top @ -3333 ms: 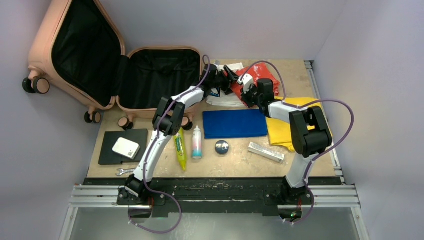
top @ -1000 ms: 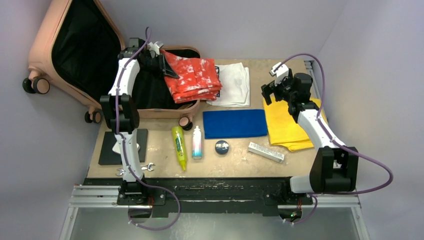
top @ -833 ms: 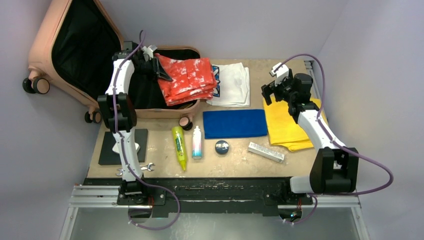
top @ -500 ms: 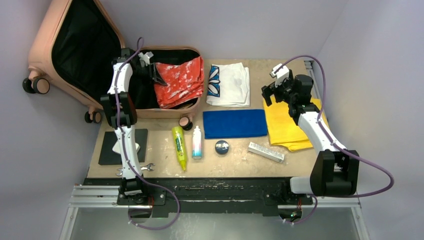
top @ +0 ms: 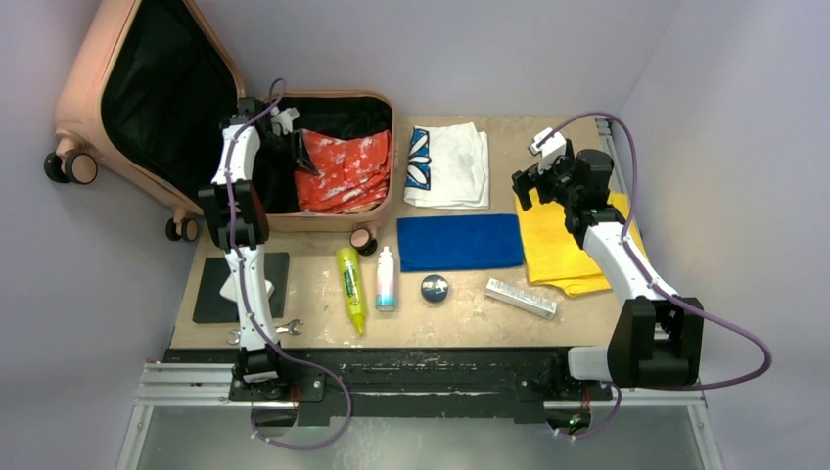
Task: Pack the luggage
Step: Place the clothes in the luggage.
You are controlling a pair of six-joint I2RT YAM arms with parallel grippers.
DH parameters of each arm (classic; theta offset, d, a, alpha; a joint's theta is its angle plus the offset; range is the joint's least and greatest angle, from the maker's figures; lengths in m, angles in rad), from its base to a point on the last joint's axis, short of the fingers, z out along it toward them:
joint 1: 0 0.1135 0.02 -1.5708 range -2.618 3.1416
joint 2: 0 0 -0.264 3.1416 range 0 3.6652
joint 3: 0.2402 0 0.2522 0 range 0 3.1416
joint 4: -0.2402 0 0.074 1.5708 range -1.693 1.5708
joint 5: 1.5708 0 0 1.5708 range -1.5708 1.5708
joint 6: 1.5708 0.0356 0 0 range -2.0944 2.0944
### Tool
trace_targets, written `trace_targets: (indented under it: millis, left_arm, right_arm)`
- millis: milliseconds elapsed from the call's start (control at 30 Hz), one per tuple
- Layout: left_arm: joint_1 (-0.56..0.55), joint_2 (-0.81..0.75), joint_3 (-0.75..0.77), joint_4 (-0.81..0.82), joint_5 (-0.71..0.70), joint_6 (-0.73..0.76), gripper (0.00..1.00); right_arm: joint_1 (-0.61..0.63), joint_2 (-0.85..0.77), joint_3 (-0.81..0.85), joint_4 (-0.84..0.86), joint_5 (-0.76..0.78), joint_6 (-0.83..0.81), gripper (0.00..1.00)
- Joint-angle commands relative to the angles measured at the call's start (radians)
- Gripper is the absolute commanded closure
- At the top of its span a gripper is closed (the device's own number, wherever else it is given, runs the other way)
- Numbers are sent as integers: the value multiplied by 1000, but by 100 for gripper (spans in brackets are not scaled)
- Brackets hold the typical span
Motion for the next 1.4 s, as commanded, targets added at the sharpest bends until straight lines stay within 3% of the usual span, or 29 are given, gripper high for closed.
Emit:
trace_targets:
  millis: [0, 433, 633, 767, 833, 933, 967, 1033, 1200, 1367]
  left_arm:
    - [11, -104, 23, 114, -121, 27, 60]
    - [11, -97, 13, 221, -356, 45, 58]
    - [13, -123, -18, 284, -368, 27, 86]
    - [13, -148, -43, 304, -354, 27, 88]
    - [12, -160, -57, 303, -338, 0, 80]
    - [12, -183, -101, 296, -295, -1, 50]
    - [12, -191, -116, 297, -292, 3, 45]
    - [19, -197, -132, 306, -303, 7, 45]
    - [53, -123, -65, 292, -268, -23, 55]
    - [64, -85, -39, 293, -197, -53, 75]
  right_arm:
    - [1, -23, -5, 43, -21, 11, 2]
    - [0, -21, -13, 50, -30, 16, 2]
    - [1, -21, -17, 49, -30, 16, 2]
    - [1, -20, -19, 51, -30, 16, 2]
    - [1, -19, -17, 51, -31, 16, 2]
    - [1, -19, -16, 49, -33, 16, 2]
    - [1, -20, -17, 49, -33, 16, 2]
    - [1, -21, -19, 51, -33, 14, 2]
    - [1, -22, -17, 49, -39, 16, 2]
    - [0, -28, -22, 49, -34, 14, 2]
